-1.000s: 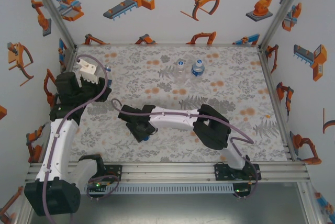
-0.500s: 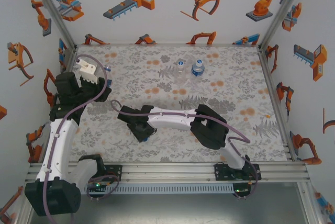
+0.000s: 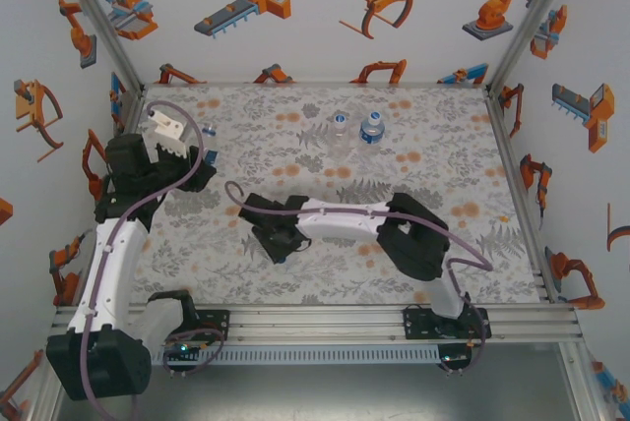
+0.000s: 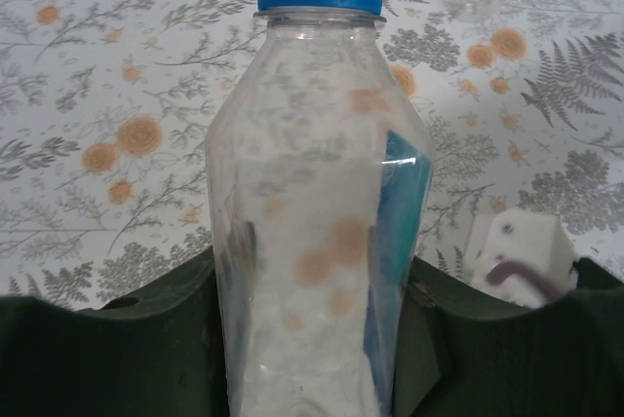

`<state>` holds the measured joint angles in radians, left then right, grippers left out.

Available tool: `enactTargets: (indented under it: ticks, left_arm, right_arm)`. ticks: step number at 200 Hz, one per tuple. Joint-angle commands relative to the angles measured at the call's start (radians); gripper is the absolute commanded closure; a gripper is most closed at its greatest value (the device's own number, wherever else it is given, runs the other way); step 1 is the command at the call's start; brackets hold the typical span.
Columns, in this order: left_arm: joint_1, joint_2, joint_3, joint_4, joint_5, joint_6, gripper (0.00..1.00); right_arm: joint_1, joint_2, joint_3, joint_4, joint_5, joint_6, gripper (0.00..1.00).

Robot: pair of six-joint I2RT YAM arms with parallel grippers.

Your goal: Screw on the bottle caps

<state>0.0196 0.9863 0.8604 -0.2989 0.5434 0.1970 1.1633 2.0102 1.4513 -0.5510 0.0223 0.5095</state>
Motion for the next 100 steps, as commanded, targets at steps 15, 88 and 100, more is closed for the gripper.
enactTargets:
  ticks: [15, 88, 100]
  left_arm:
    - [-0.063, 0.021, 0.003, 0.013, 0.168, 0.088, 1.00]
    - [-0.273, -0.023, 0.043, -0.142, 0.445, 0.442, 1.00]
    - [-0.310, -0.041, 0.037, -0.158, 0.462, 0.505, 1.00]
  right_arm:
    - [-0.090, -0.297, -0.169, 0.157, -0.030, -0.124, 0.80]
    - [-0.187, -0.825, -0.374, 0.356, -0.166, -0.571, 0.83]
    - [-0.192, -0.881, -0.368, 0.361, -0.204, -0.627, 0.84]
